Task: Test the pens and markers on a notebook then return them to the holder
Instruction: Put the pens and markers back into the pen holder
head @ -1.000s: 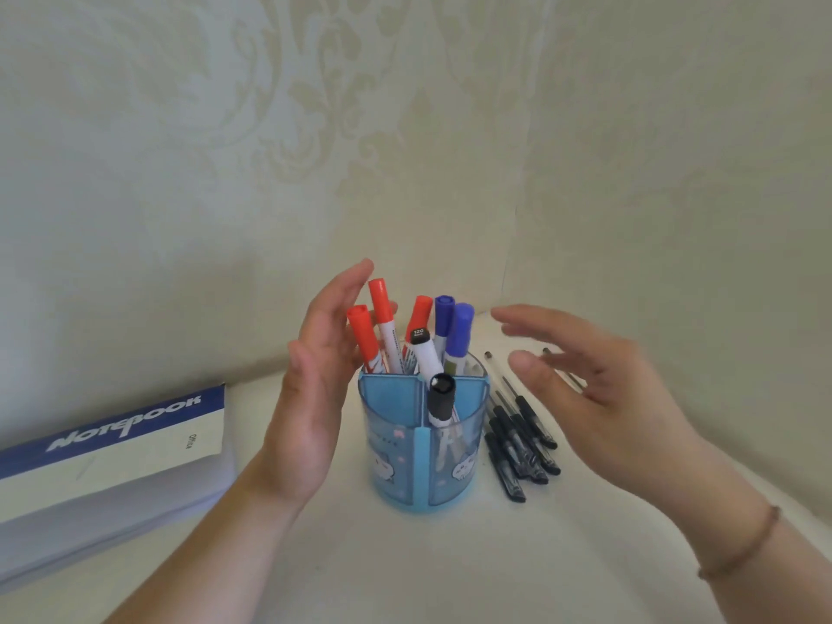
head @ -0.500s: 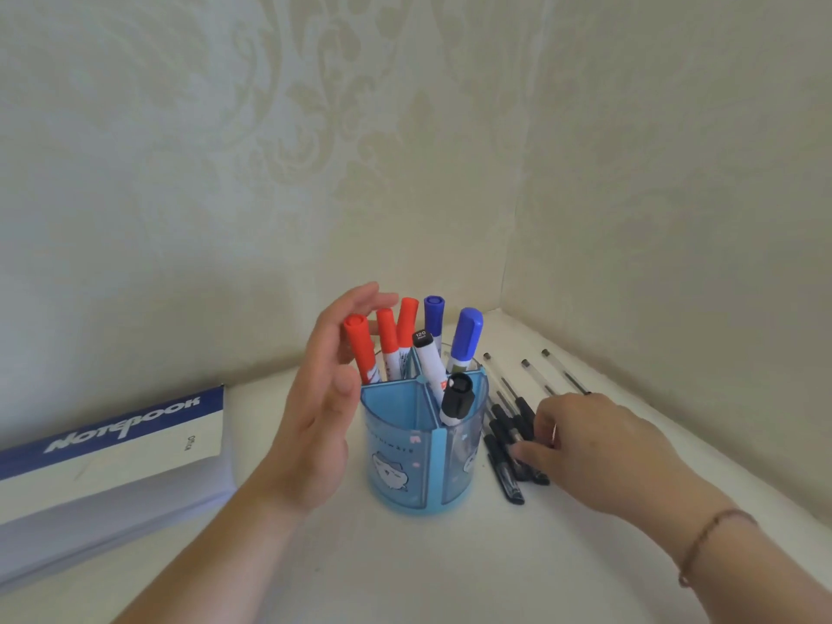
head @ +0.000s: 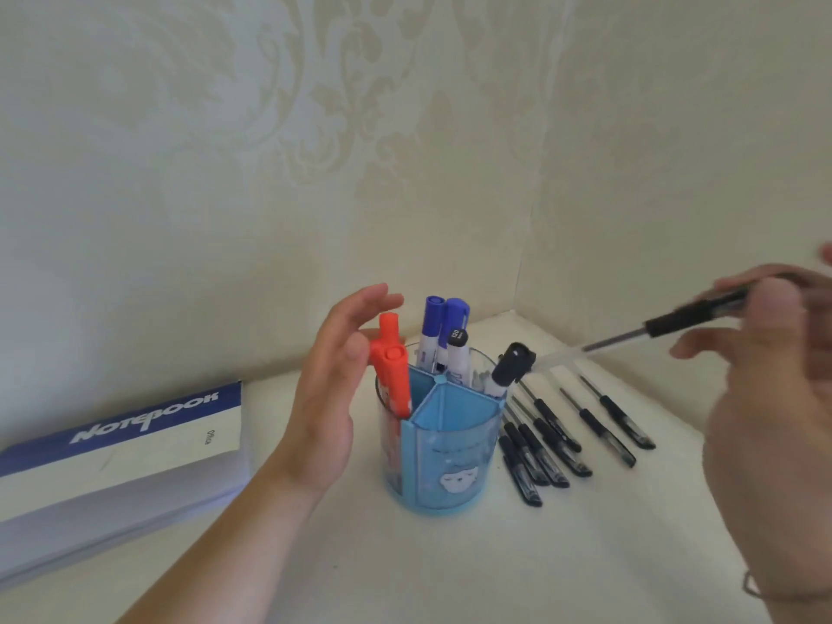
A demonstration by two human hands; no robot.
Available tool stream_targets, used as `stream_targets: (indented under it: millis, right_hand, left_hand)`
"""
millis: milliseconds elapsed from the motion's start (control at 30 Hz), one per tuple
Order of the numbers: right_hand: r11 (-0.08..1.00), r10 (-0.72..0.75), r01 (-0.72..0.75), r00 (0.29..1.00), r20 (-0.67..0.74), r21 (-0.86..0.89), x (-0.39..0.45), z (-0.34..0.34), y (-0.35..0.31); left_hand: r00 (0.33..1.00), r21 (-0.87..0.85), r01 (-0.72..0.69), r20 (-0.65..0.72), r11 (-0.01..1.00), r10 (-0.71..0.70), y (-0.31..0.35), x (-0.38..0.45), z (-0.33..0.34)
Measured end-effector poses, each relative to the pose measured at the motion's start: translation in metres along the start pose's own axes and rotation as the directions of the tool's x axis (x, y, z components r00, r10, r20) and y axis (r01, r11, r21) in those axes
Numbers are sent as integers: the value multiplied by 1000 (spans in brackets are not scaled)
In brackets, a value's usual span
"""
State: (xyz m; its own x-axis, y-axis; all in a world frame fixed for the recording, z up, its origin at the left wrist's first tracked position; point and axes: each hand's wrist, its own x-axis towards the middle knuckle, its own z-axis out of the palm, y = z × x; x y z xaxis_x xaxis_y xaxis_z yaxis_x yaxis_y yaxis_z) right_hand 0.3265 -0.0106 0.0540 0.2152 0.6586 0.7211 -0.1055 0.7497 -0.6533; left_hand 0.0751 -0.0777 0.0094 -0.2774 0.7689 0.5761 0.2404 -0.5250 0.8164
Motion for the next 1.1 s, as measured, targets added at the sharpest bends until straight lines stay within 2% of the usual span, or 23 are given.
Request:
stream_targets:
  millis: [167, 267, 367, 433, 467, 500, 533, 567, 600, 633, 700, 800, 867, 933, 967, 1033, 1100]
  right_hand:
    - [994, -109, 109, 992, 65, -8, -19, 9, -12]
    - [986, -162, 166, 963, 216, 0, -37, 28, -20]
    - [976, -115, 185, 888, 445, -117, -33, 27, -15]
    - [975, -15, 106, 909, 417, -196, -18, 16, -5]
    - [948, 75, 47, 928, 366, -315, -8, 6, 7]
    - [855, 182, 18, 925, 333, -519, 2, -5, 22]
    - [676, 314, 27, 894, 321, -737, 12, -18, 39]
    - [475, 459, 44, 840, 290, -879, 20, -31, 54]
    - [305, 589, 58, 772, 236, -951, 23, -40, 66]
    - [205, 686, 59, 703, 186, -977, 25, -46, 74]
    - [142, 777, 32, 615, 131, -989, 25, -49, 78]
    - [107, 805, 65, 581, 125, -992, 22, -47, 76]
    - [77, 794, 85, 598, 112, -993, 21, -45, 77]
    - [123, 722, 57, 680, 129, -991, 22, -44, 73]
    - [192, 639, 41, 753, 157, -980, 23, -42, 68]
    - [463, 363, -9, 914, 180, -886, 23, -35, 52]
    - [778, 74, 6, 992, 102, -628, 21, -22, 31]
  left_hand:
    - [997, -23, 52, 55, 998, -51, 0, -1, 2]
    - [997, -27, 70, 27, 997, -69, -2, -1, 1]
    - [999, 2, 49, -9, 999, -49, 0, -1, 3]
    - [999, 14, -18, -35, 1000, 18, 3, -2, 3]
    - [997, 26, -56, -42, 998, 57, 4, -2, 3]
    - [995, 56, -95, -37, 994, 97, 5, -3, 3]
    - [991, 101, -133, -20, 986, 135, 6, -5, 3]
    - [987, 144, -162, 8, 976, 163, 6, -6, 3]
    - [983, 176, -181, 42, 968, 177, 7, -8, 4]
    - [980, 197, -197, 76, 960, 185, 6, -9, 5]
    - [972, 225, -223, 124, 948, 199, 4, -10, 5]
    - [971, 237, -225, 130, 945, 198, 3, -9, 4]
    - [969, 243, -234, 132, 941, 207, 4, -9, 4]
    - [963, 257, -258, 140, 931, 228, 6, -9, 5]
    - [960, 270, -273, 145, 923, 241, 7, -9, 6]
    - [952, 293, -298, 161, 908, 261, 6, -9, 7]
    - [952, 279, -293, 171, 914, 253, 4, -10, 8]
